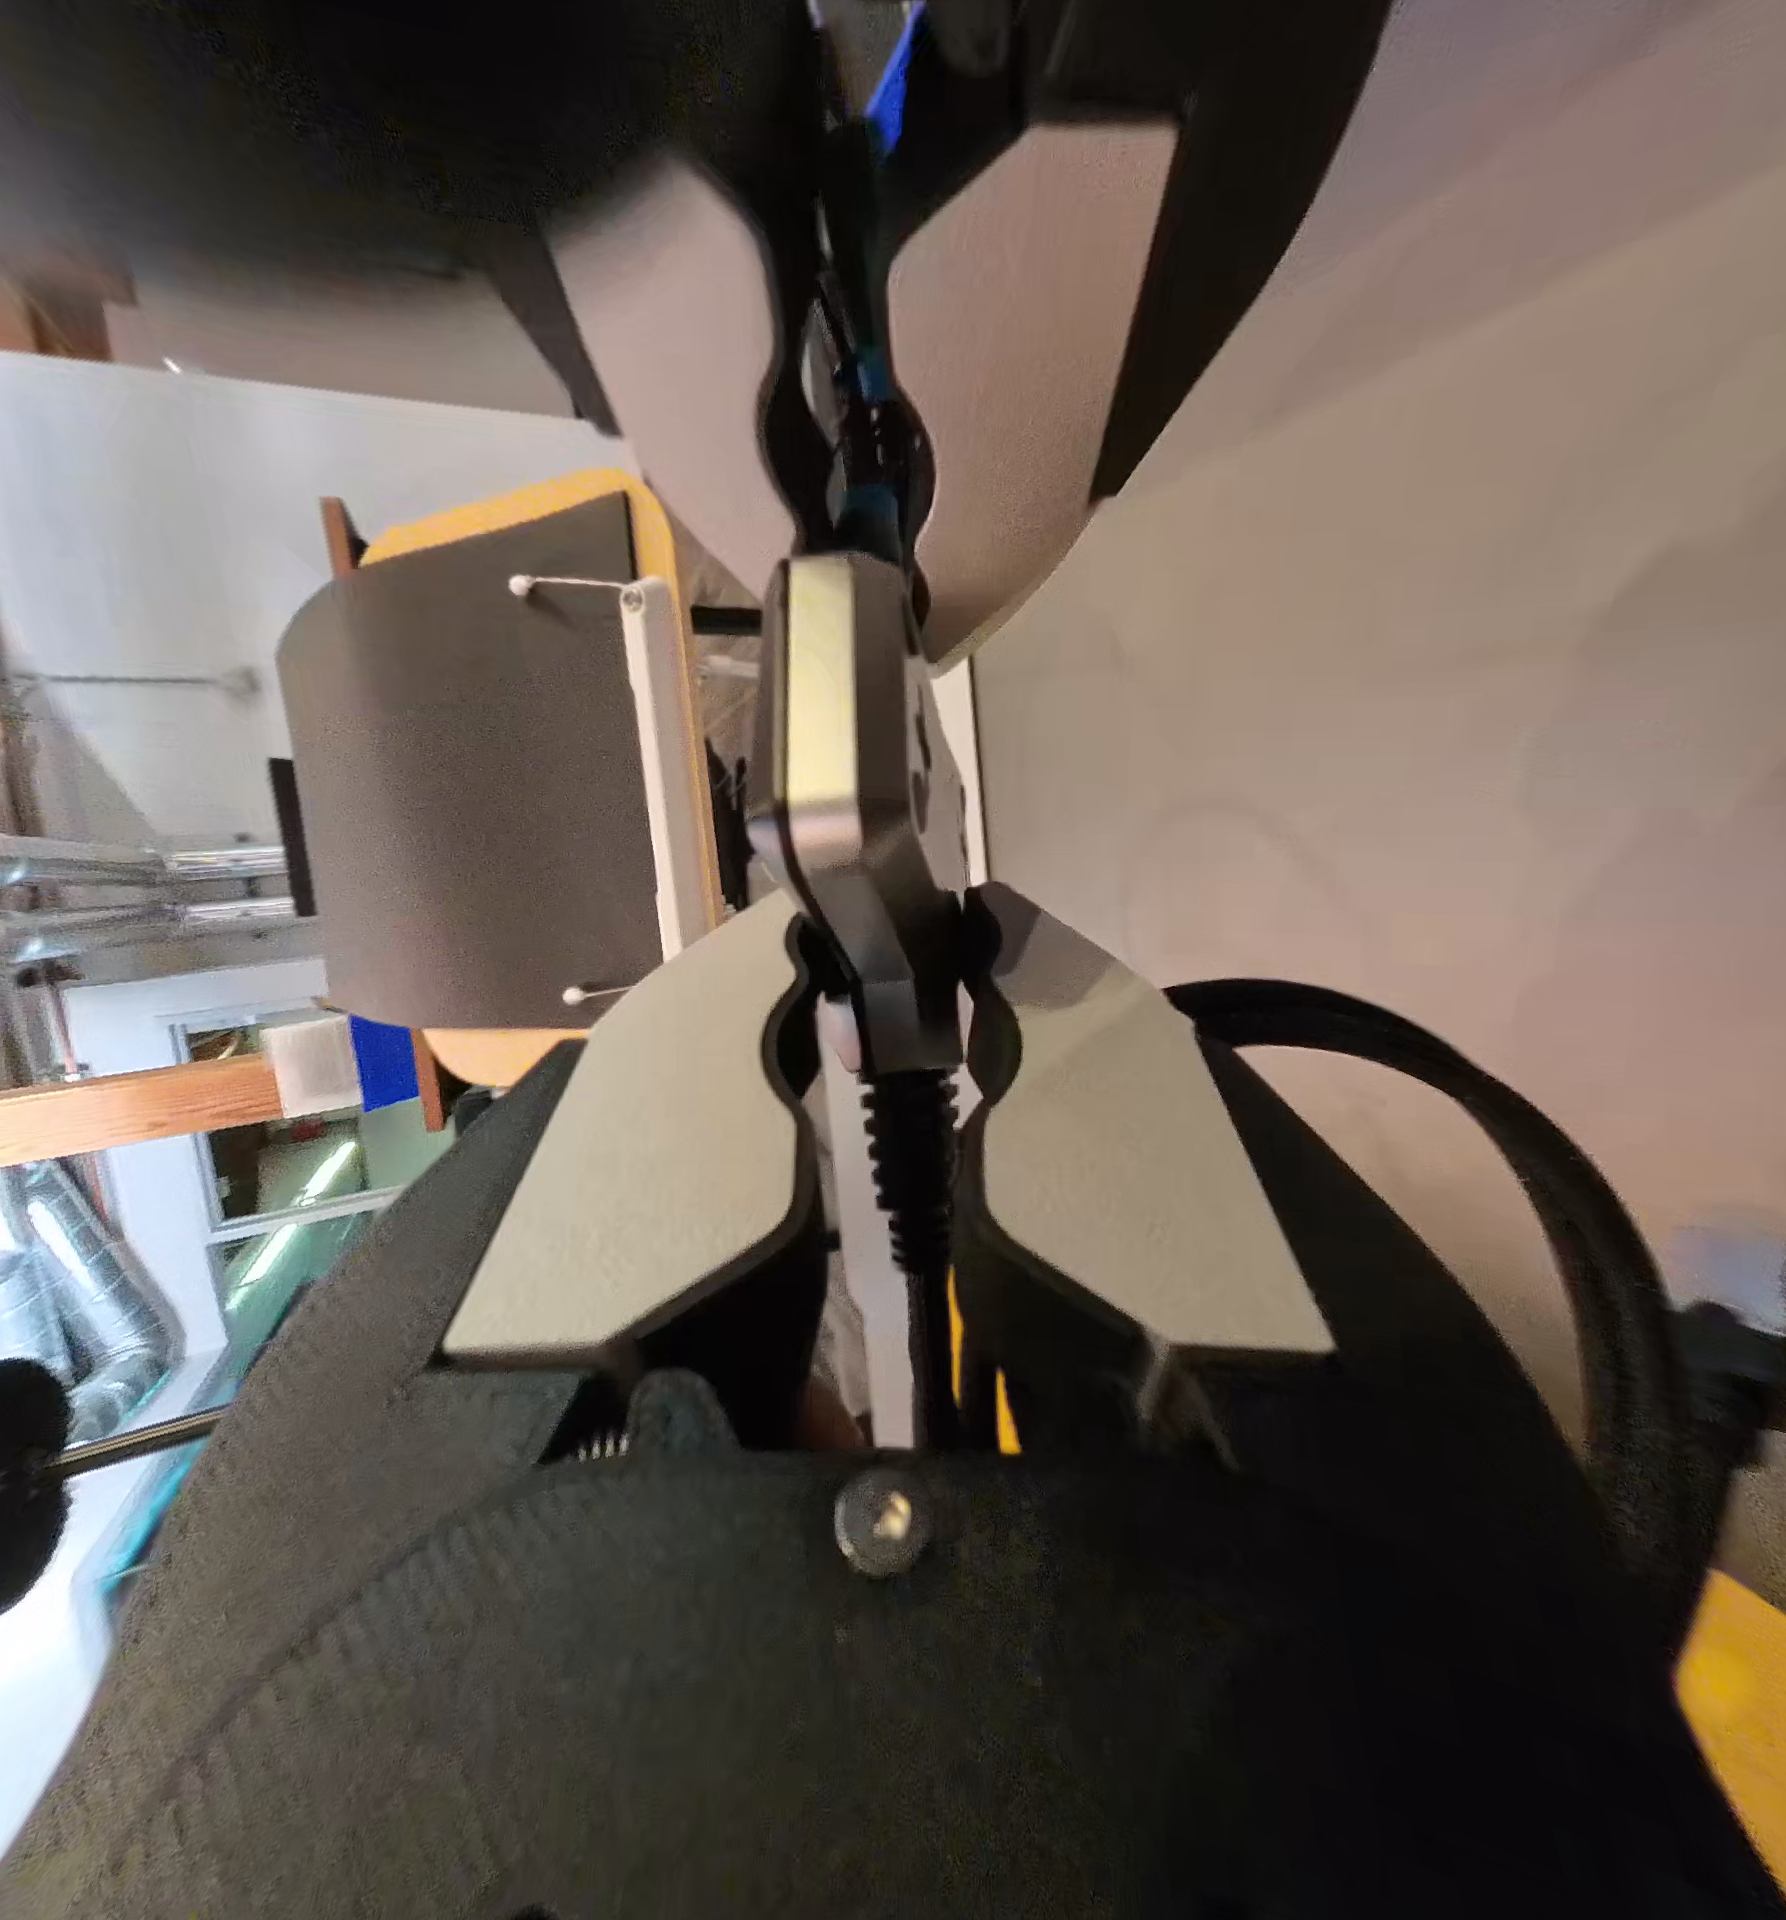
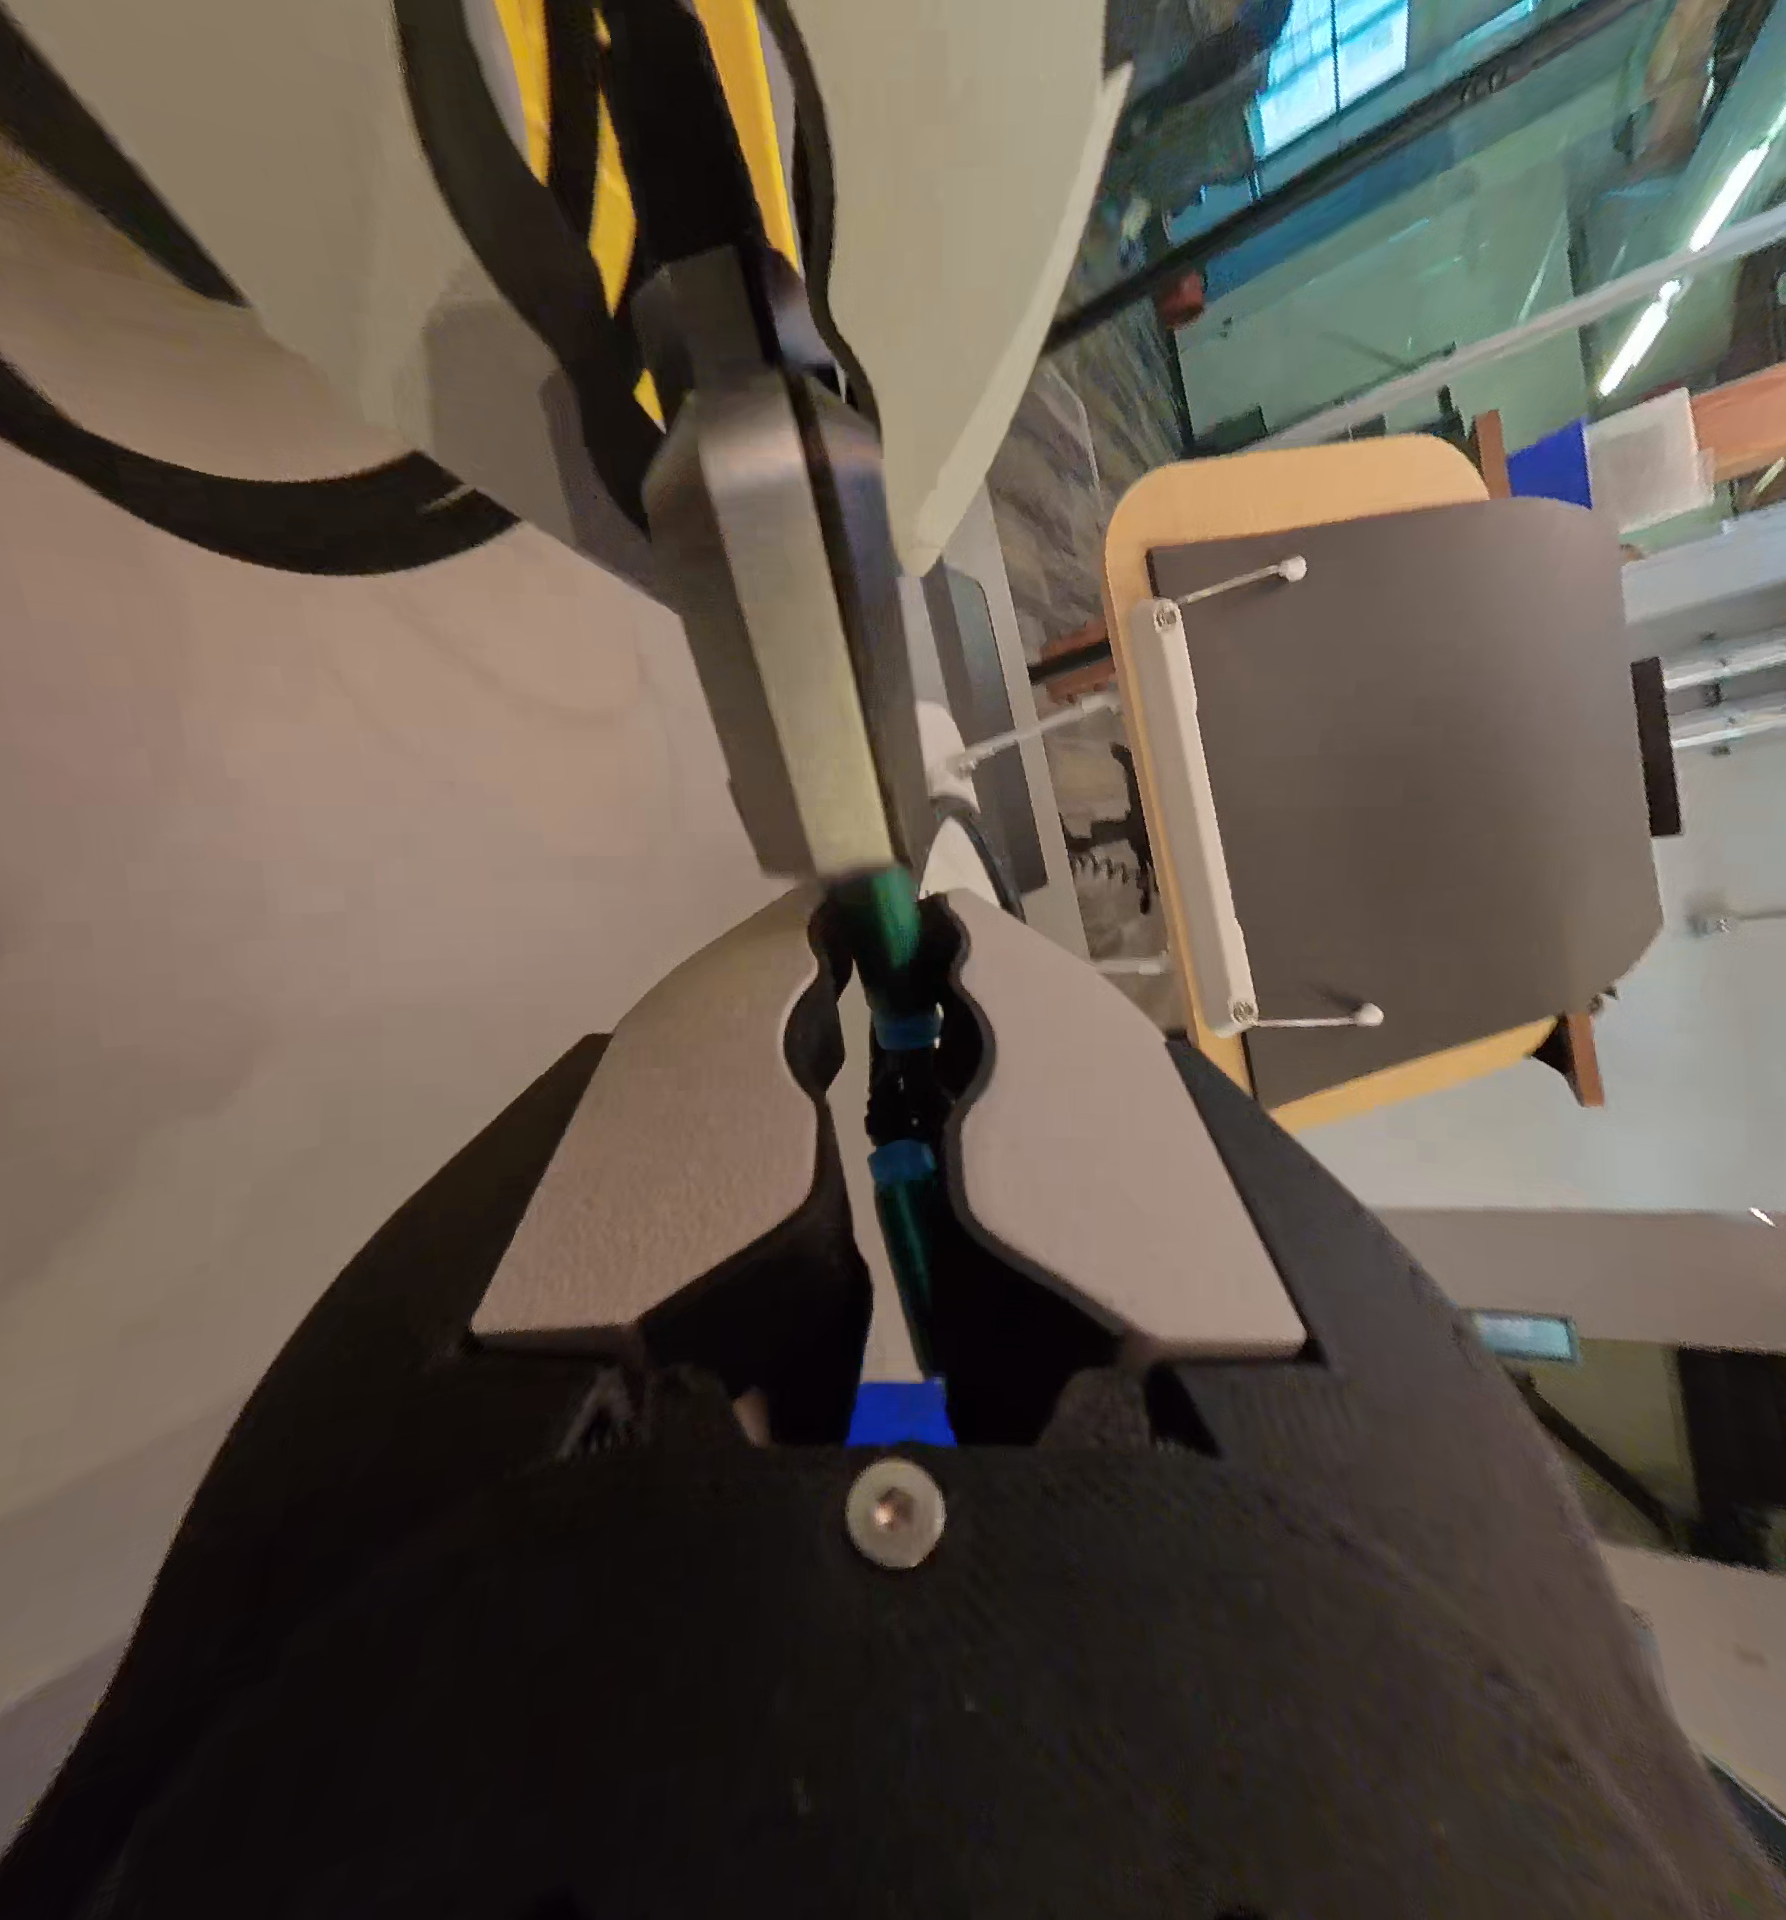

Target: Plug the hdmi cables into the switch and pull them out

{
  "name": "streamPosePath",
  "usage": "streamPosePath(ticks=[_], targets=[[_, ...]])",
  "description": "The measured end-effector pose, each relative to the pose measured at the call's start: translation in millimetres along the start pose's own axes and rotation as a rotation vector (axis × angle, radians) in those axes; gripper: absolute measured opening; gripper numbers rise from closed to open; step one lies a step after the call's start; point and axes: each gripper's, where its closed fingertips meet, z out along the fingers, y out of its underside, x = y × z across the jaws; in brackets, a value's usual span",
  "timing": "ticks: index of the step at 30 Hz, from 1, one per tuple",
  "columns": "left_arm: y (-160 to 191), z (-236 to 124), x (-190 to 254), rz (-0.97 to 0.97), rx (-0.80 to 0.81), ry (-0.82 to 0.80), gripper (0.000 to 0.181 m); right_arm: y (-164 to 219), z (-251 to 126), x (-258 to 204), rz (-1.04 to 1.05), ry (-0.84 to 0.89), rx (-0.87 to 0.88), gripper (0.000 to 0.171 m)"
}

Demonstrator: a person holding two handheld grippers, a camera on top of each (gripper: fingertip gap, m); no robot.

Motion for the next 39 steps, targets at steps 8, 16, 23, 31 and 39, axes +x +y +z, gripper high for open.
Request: streamPosePath(ticks=[8,16,23,31,39], targets=[[1,-2,2,-0.034,0.056,0.04,0.023,-13,-9,-6,-0.048,-0.05,0.112,0.012],[-5,-1,5,-0.017,0.081,0.033,0.024,-17,-14,-11,-0.052,-0.096,0.143,0.011],[-6,2,11,-0.014,0.081,0.057,0.023,-15,-14,-17,-0.078,-0.149,0.112,0.011],[-7,-3,8,-0.101,0.112,0.096,0.023,-18,-20,-12,-0.067,-0.151,0.105,0.012],[-11,-15,4,-0.177,0.184,0.144,0.023,-25,-31,-9,-0.043,-0.166,0.151,0.013]])
